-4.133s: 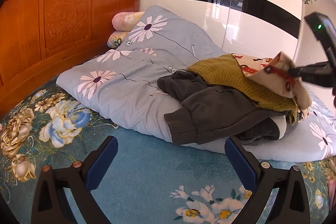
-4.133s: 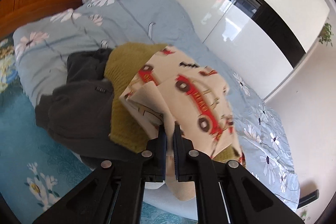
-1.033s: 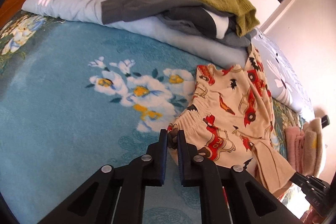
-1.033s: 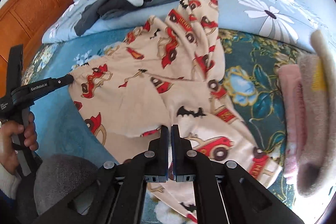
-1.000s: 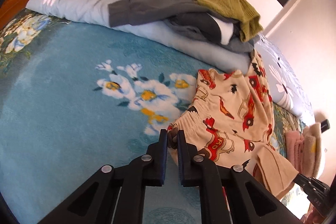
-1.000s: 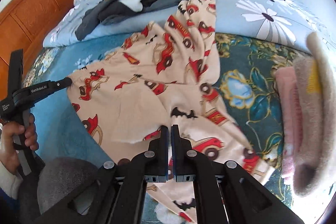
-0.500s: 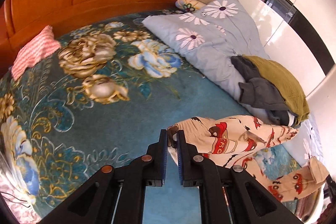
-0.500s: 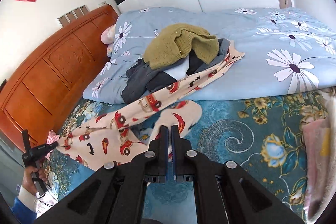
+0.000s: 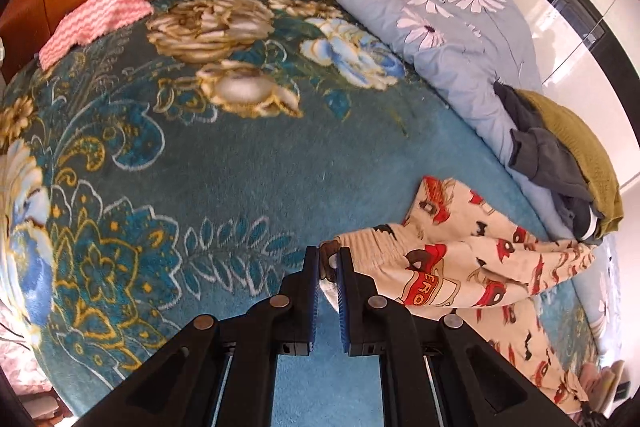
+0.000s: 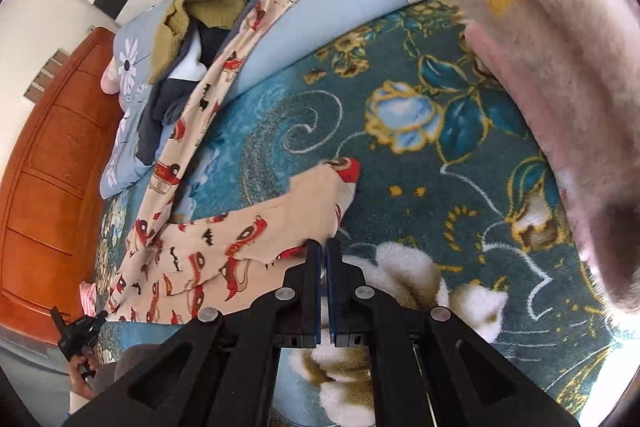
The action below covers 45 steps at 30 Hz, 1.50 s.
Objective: Fold clothes
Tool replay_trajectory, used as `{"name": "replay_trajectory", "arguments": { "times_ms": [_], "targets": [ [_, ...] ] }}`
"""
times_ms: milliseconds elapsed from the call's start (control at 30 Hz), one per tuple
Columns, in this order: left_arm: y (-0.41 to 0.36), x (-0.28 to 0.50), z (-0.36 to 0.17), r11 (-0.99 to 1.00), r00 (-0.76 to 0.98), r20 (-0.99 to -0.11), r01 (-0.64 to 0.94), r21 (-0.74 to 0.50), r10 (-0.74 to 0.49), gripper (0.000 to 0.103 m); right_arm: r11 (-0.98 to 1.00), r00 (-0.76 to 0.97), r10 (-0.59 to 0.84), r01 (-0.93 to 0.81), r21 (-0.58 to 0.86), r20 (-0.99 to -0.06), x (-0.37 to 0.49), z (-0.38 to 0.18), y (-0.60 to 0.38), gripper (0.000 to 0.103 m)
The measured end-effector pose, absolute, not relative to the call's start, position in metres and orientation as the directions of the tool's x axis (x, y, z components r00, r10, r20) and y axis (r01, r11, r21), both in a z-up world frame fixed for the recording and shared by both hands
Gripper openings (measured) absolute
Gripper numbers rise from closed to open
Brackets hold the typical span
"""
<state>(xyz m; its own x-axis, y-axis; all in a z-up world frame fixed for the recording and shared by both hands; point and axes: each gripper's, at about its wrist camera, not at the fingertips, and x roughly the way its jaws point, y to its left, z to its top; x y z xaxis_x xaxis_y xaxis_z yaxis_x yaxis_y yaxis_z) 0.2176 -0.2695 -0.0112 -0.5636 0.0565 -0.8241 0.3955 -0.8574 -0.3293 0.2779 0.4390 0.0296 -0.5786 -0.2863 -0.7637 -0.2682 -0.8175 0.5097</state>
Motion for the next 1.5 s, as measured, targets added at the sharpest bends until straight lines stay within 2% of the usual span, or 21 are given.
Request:
{"name": "replay_trajectory", "arguments": {
  "times_ms": [133,233,367,500,633,800,833,867,933,1033,1200,1233,1267,1300,1500],
  "targets": [
    [-0.275,0.217,0.011,-0.881,-0.589,-0.808,0.366,-0.301,0.031,0.009,-0.827,-0.679,-0.308,-0.156,0.541,-0.666,0.291,0.073,0.438,0.002],
    [-0.277,0.221,-0.012,-0.899,-0.531,-0.847,0.369,-0.235,0.003,0.009,-0.856,-0.629,-0.271,-0.189,0.481,-0.729,0.304,0.056,0.443,0.002],
    [-0.287,0.236,-0.053,-0.872,-0.462,-0.887,0.431,-0.233,0.009,0.009,-0.852,-0.484,-0.258,-0.295,0.433,-0.836,0.330,-0.004,0.447,0.002],
    [-0.296,0.240,-0.059,-0.843,-0.466,-0.884,0.464,-0.272,0.029,0.009,-0.829,-0.425,-0.256,-0.366,0.423,-0.868,0.358,-0.026,0.464,0.002],
    [-0.287,0.231,-0.061,-0.866,-0.437,-0.899,0.451,-0.216,-0.003,0.009,-0.816,-0.428,-0.243,-0.396,0.422,-0.871,0.375,-0.024,0.477,0.002],
    [-0.285,0.233,-0.071,-0.849,-0.417,-0.909,0.477,-0.227,0.008,0.009,-0.888,-0.462,-0.204,-0.284,0.362,-0.863,0.349,0.000,0.447,0.003],
    [-0.285,0.236,-0.072,-0.845,-0.422,-0.907,0.481,-0.235,0.012,0.009,-0.904,-0.465,-0.206,-0.247,0.349,-0.861,0.341,0.004,0.437,0.014],
    [-0.286,0.238,-0.072,-0.840,-0.425,-0.905,0.485,-0.245,0.018,0.010,-0.919,-0.462,-0.208,-0.210,0.334,-0.862,0.332,0.006,0.426,0.036],
    [-0.286,0.242,-0.071,-0.831,-0.429,-0.903,0.491,-0.261,0.030,0.010,-0.942,-0.441,-0.217,-0.139,0.306,-0.871,0.315,0.004,0.403,0.058],
    [-0.285,0.246,-0.069,-0.830,-0.431,-0.901,0.487,-0.271,0.041,0.011,-0.966,-0.374,-0.201,-0.075,0.246,-0.905,0.296,-0.011,0.378,0.058],
    [-0.281,0.246,-0.068,-0.844,-0.424,-0.905,0.470,-0.259,0.042,0.012,-0.995,-0.316,-0.066,-0.047,0.085,-0.946,0.291,-0.027,0.362,0.057],
    [-0.282,0.246,-0.069,-0.844,-0.423,-0.905,0.470,-0.260,0.043,0.012,-0.997,-0.314,-0.031,-0.060,0.053,-0.949,0.292,-0.027,0.364,0.041],
    [-0.282,0.245,-0.069,-0.844,-0.423,-0.905,0.470,-0.260,0.044,0.012,-0.996,-0.311,-0.014,-0.082,0.041,-0.950,0.294,-0.026,0.369,0.015],
    [-0.282,0.245,-0.069,-0.842,-0.422,-0.905,0.471,-0.263,0.047,0.012,-0.993,-0.309,-0.013,-0.109,0.049,-0.951,0.296,-0.024,0.376,0.006],
    [-0.287,0.247,-0.062,-0.834,-0.470,-0.882,0.481,-0.272,0.016,0.010,-0.931,-0.417,-0.040,-0.315,0.186,-0.908,0.328,0.013,0.437,0.005]
  ]
}}
